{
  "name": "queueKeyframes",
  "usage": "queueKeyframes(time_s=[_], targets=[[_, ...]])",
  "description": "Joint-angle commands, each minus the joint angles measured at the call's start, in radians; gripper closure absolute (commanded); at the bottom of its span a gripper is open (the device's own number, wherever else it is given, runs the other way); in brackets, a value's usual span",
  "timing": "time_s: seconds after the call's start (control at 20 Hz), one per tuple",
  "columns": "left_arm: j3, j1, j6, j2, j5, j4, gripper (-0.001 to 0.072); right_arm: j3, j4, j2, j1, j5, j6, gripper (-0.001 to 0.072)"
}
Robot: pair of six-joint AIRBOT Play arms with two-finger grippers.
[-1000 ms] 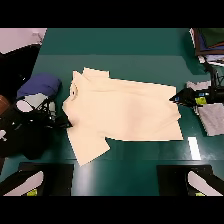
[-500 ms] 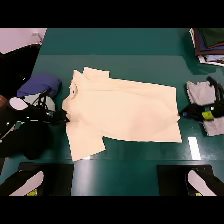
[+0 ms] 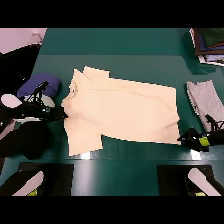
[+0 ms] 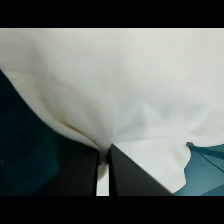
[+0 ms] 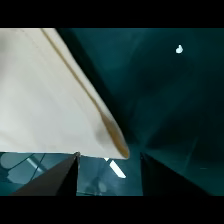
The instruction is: Fold the shirts.
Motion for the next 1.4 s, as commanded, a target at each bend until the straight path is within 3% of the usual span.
queueKeyframes(time_s=[0.0, 0.05, 0.2, 0.25, 0.55, 0.85, 1.1, 1.25, 1.35], targets=[[0.002, 0.000, 0.000, 0.002, -0.007, -0.002, 0.0674, 0.013, 0.011, -0.089, 0.063, -0.058, -0.011, 0.0342], [0.002, 0.000, 0.000, 0.002, -0.008, -0.002, 0.0673, 0.035, 0.011, -0.112, 0.102, -0.060, -0.011, 0.0380], [0.002, 0.000, 0.001, 0.006, -0.011, 0.011, 0.0675, 0.107, 0.010, -0.139, 0.213, -0.062, -0.012, 0.0682], [0.005, 0.000, -0.001, 0.019, -0.012, 0.026, 0.0675, 0.134, 0.010, -0.129, 0.244, -0.062, -0.012, 0.0698], [0.243, 0.000, -0.084, 0.178, -0.135, 0.155, 0.0674, 0.439, 0.011, 0.100, 0.364, -0.059, -0.007, 0.0699], [0.920, 0.000, -0.138, 0.250, -0.174, 0.160, 0.0674, 0.978, -0.014, 0.286, 0.320, -0.088, -0.003, 0.0699], [1.357, 0.000, -0.163, 0.242, -0.049, 0.161, 0.0675, 1.326, -0.028, 0.300, 0.163, -0.074, -0.003, 0.0699], [1.413, 0.000, -0.163, 0.241, 0.014, 0.157, 0.0676, 1.497, -0.027, 0.235, 0.111, -0.009, -0.002, 0.0699], [1.380, 0.000, -0.163, 0.225, -0.013, 0.157, 0.0676, 1.578, -0.026, 0.169, 0.136, 0.035, 0.002, 0.0699]])
